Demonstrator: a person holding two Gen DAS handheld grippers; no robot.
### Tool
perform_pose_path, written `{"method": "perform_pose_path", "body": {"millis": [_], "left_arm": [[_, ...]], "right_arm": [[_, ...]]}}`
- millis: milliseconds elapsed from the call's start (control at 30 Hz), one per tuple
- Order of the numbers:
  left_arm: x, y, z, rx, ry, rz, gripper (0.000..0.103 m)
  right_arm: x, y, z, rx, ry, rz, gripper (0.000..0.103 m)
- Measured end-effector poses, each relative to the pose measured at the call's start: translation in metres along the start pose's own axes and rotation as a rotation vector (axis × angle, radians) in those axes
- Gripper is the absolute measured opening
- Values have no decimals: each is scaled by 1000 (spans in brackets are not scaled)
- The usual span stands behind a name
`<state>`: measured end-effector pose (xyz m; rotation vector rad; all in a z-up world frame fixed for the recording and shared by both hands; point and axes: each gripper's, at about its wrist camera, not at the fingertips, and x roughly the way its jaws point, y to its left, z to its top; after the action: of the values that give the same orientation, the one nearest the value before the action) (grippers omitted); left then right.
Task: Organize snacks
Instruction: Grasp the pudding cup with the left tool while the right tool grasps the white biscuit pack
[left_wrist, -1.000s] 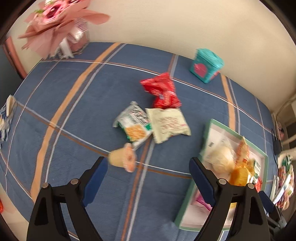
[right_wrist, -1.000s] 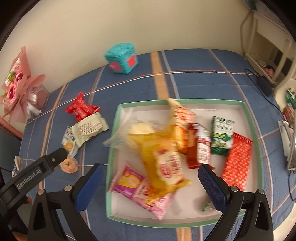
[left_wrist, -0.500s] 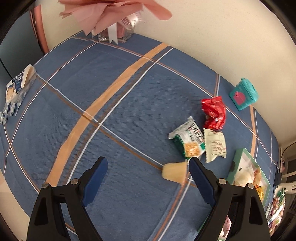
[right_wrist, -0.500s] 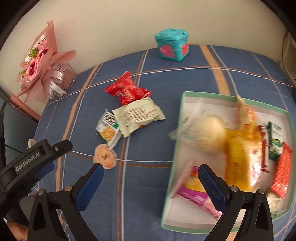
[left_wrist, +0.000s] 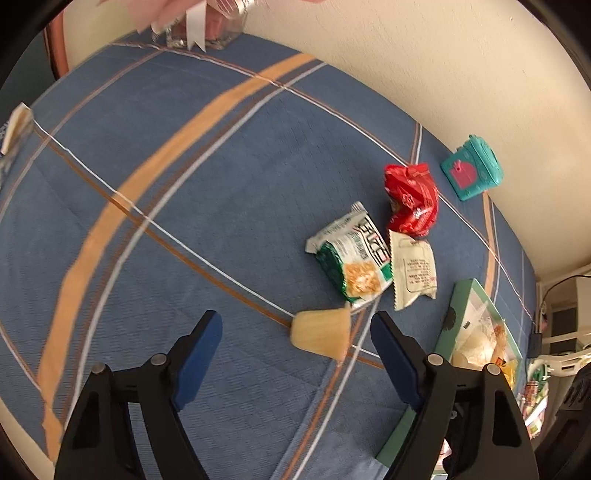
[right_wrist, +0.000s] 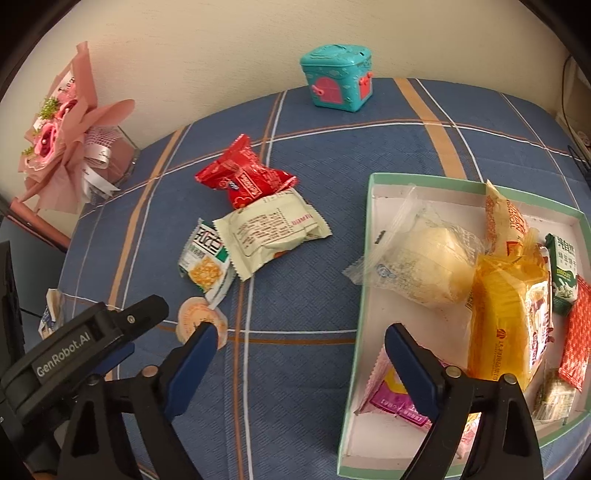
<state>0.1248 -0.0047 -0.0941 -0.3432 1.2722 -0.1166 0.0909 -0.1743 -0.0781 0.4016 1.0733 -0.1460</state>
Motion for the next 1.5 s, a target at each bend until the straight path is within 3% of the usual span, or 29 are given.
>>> {"method": "perform_pose_path", "body": {"millis": [133, 200, 333, 533, 933, 1200, 1500], "left_arm": [[10, -3, -2, 1, 26, -29, 82], [16, -6, -2, 3, 40, -40, 69], [27, -9, -2, 7, 57, -39, 63], [41, -9, -8, 4, 86, -60, 38], [33, 0, -3, -20, 70, -86, 38], [6, 6, 15, -39, -3, -127, 38], [-11, 10, 44, -50, -95, -127, 38]], "right_arm": [[3, -2, 0, -6, 3, -14, 90], [4, -2, -1, -15, 3, -21, 88], [6, -3, -1, -23, 7, -31, 82], [11, -2, -1, -38, 17, -56, 74], [12, 0, 2, -40, 8, -63, 73], [5, 8, 12, -47, -26, -61, 73], [9, 8, 39, 61, -49, -12, 68]]}}
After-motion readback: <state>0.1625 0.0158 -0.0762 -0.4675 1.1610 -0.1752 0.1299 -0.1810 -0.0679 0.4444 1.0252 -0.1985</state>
